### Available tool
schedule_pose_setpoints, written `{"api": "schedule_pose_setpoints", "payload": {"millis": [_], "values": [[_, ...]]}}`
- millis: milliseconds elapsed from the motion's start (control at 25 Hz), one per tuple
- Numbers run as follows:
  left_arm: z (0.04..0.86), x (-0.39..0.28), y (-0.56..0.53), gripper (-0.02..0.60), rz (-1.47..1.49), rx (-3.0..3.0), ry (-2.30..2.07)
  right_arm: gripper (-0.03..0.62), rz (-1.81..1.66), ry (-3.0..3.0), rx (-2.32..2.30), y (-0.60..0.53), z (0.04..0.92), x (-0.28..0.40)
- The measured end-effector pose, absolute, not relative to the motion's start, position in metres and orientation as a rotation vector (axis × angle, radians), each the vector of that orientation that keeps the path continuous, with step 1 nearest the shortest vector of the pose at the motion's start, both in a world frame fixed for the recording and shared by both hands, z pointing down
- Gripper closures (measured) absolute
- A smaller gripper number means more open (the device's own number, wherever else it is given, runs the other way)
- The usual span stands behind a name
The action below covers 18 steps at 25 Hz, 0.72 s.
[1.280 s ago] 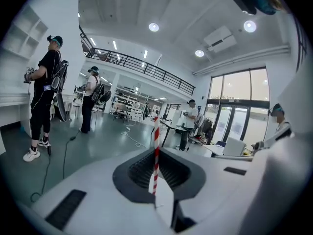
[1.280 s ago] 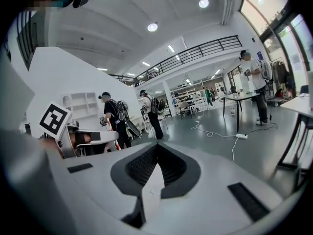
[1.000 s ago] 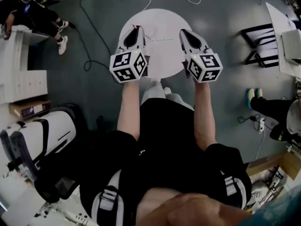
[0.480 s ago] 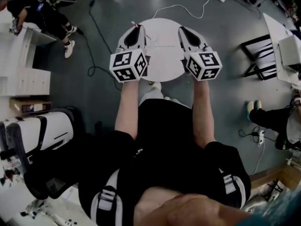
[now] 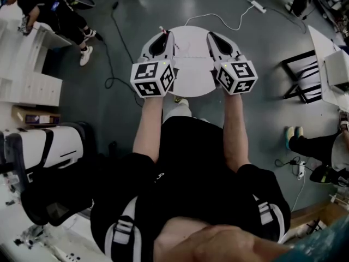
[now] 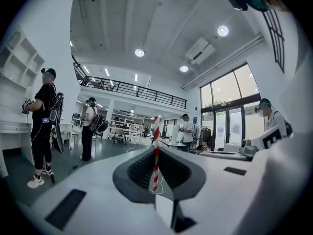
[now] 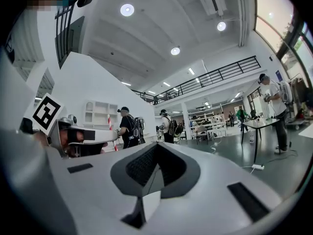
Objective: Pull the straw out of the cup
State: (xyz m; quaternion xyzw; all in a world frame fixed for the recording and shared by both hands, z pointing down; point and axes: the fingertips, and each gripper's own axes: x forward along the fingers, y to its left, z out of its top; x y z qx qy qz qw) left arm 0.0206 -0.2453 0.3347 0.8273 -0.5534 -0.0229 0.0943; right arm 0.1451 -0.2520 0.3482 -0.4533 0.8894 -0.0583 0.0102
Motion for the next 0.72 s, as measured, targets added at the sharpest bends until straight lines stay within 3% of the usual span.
{"api": "schedule_pose_setpoints", "payload": {"millis": [720], "values": [[0.343, 0.004, -0.240, 0.549, -0.087, 2.412, -1.660, 0.579, -0.155, 2.835, -1.375, -0.248, 0.350, 0.126]]}}
